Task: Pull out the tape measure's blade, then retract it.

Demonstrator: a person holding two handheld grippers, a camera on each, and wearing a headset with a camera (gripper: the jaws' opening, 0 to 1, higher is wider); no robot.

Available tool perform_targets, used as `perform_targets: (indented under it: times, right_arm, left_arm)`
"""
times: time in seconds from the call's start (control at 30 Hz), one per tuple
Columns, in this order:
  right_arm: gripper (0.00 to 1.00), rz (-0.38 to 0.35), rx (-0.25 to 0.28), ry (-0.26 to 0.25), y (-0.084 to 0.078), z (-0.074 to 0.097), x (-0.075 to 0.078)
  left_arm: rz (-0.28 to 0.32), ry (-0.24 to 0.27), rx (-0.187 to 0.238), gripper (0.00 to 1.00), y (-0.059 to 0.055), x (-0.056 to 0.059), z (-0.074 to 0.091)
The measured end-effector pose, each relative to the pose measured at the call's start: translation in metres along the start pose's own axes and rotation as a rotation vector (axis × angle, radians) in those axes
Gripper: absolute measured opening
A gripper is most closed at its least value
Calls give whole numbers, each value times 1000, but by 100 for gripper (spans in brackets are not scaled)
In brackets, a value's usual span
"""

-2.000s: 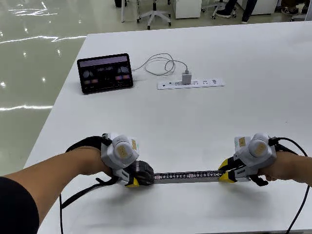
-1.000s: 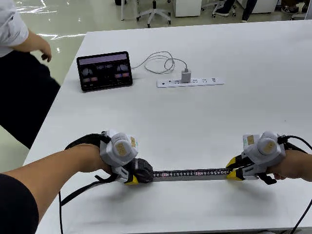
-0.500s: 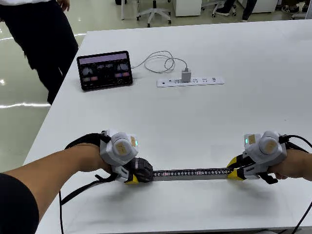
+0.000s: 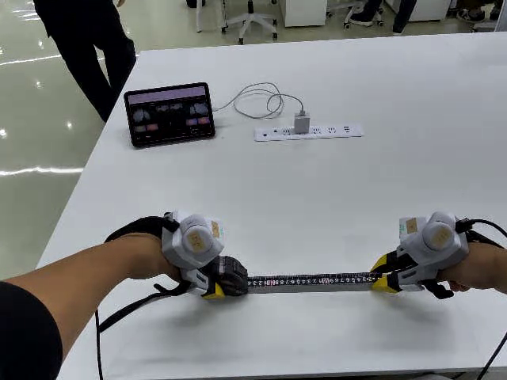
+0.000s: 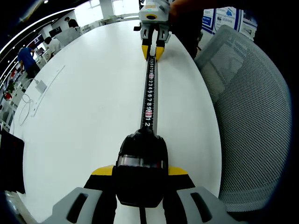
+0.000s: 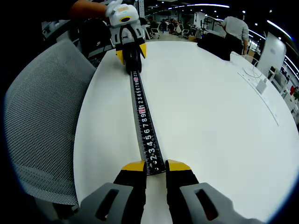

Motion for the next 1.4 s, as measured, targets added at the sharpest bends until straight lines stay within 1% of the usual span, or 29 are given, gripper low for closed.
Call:
perform_targets:
  times: [0.23, 0.3, 0.5, 0.57, 0.6, 0.8, 0.87, 0.93, 1.03, 1.07, 1.1, 1.2, 1.27, 1.33, 1.4]
  right_arm:
    - [11, -6, 0, -2, -1, -1, 0]
    - [11, -6, 1, -5, 0, -1, -1]
    - [12, -13, 9, -5, -1, -2, -1]
    - [12, -7, 3, -2, -1, -2, 0]
    - [12, -6, -3, -2, 0, -3, 0]
    - [12, 25, -30, 13, 1, -3, 0]
    - [13, 31, -40, 15, 2, -4, -1]
    - [13, 54, -51, 19, 3, -4, -1]
    - [13, 71, -67, 24, 4, -5, -1]
    - [13, 74, -70, 25, 5, -5, -1]
    - [13, 81, -74, 27, 5, -5, -1]
    - [13, 95, -88, 30, 6, -5, 0]
    - [13, 106, -98, 33, 6, -5, 0]
    - [14, 108, -103, 35, 7, -5, -1]
    - [16, 111, -107, 35, 7, -6, -1]
  left_arm:
    - [8, -1, 2, 34, 0, 0, 0]
    - [-1, -1, 1, 34, 0, 1, 0]
    - [3, -3, 5, 34, 0, 0, 0]
    - [5, -4, 7, 34, 0, 0, 0]
    - [19, -3, 11, 34, 0, -1, 0]
    - [-25, -7, 6, 35, 2, 0, -2]
    - [-28, -5, 6, 35, 2, 0, -1]
    - [-33, -1, 2, 35, 2, -1, 0]
    - [-15, 8, -13, 36, -1, -2, 1]
    - [4, 15, -14, 37, -1, -3, 2]
    - [30, 25, -1, 40, 0, -4, 2]
    - [42, 44, 25, 48, 3, -7, 5]
    - [49, 49, 29, 50, 4, -7, 6]
    - [51, 55, 37, 55, 5, -7, 8]
    - [100, 51, 76, 63, 9, -6, 9]
Point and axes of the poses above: the centre of the closed fingertips' face, and the gripper's own axes: z roughly backward along the fingers, x roughly to its right, y roughly out of its top, the point moved 6 cm from there along z, roughly backward along the fingers, and after that the axes turned 8 degrees about x, right-handed, at the moved point
